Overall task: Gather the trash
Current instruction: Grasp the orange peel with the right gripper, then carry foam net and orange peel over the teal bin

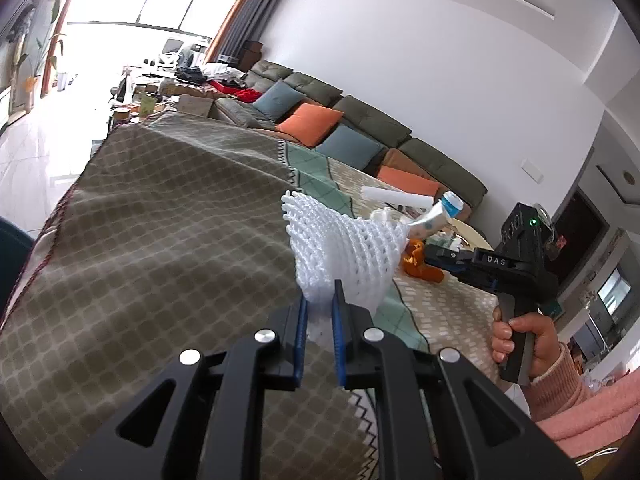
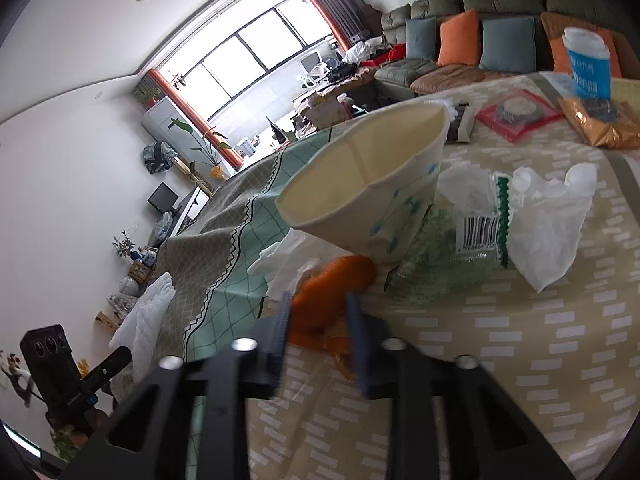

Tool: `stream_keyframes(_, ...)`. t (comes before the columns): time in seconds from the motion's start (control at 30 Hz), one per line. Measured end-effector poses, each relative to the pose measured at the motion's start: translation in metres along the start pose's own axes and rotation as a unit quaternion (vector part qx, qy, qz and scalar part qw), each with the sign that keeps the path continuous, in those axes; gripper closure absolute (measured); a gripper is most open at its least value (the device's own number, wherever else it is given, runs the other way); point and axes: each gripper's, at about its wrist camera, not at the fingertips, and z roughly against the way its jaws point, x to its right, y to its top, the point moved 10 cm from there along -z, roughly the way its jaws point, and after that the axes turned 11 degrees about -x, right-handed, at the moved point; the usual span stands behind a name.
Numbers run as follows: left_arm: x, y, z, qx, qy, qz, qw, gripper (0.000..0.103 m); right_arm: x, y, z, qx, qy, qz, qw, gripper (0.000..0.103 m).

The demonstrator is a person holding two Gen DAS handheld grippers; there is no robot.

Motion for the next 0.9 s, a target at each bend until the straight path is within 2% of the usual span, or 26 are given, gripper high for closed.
stream_keyframes(0.1, -0.005, -0.004, 0.005, 0.001, 0.002, 0.006, 1.0000, 0.090, -0.002, 0.000, 0.003, 0.005, 0.000, 0.004, 1.000, 0.099)
stream_keyframes(0.17, -0.009, -0.006, 0.007, 0.002, 0.003, 0.008, 1.0000, 0.090, -0.002, -0.001, 0.003, 0.004, -0.001, 0.000, 1.000, 0.099)
stream_keyframes(0.27, -0.011, -0.008, 0.010, 0.003, 0.003, 0.011, 0.9999, 0.090, -0.001, -0.002, 0.005, 0.008, 0.002, -0.013, 1.000, 0.092)
stream_keyframes(0.3, -0.012, -0.008, 0.011, 0.003, 0.003, 0.011, 0.9999, 0.090, -0.002, -0.001, 0.005, 0.008, 0.003, -0.014, 1.000, 0.083)
stream_keyframes(0.4, -0.014, -0.007, 0.010, 0.005, 0.004, 0.011, 0.9999, 0.090, -0.002, -0.002, 0.007, 0.006, -0.018, -0.002, 1.000, 0.066)
stream_keyframes(0.5, -0.015, -0.008, 0.011, 0.006, 0.004, 0.013, 0.9999, 0.090, 0.000, -0.006, 0.007, -0.005, -0.041, 0.013, 0.999, 0.058)
stream_keyframes(0.6, -0.018, -0.008, 0.010, 0.005, 0.004, 0.016, 0.9998, 0.090, 0.002, -0.016, -0.001, -0.029, -0.062, 0.030, 0.997, 0.058)
stream_keyframes(0.63, -0.019, -0.008, 0.010, 0.004, 0.004, 0.017, 0.9998, 0.090, 0.002, -0.017, -0.001, -0.028, -0.067, 0.035, 0.997, 0.059)
stream_keyframes(0.67, -0.019, -0.008, 0.010, 0.004, 0.004, 0.017, 0.9998, 0.090, 0.001, -0.019, -0.001, -0.030, -0.076, 0.043, 0.996, 0.067)
stream_keyframes(0.7, -0.019, -0.008, 0.010, 0.004, 0.004, 0.017, 0.9998, 0.090, -0.002, -0.021, -0.003, -0.036, -0.079, 0.052, 0.995, 0.089)
stream_keyframes(0.83, -0.019, -0.008, 0.012, 0.006, 0.005, 0.016, 0.9998, 0.090, -0.015, -0.031, -0.007, -0.048, -0.061, 0.072, 0.994, 0.090)
stream_keyframes(0.9, -0.019, -0.008, 0.014, 0.009, 0.008, 0.015, 0.9998, 0.090, -0.028, -0.036, -0.008, -0.049, -0.031, 0.076, 0.995, 0.090)
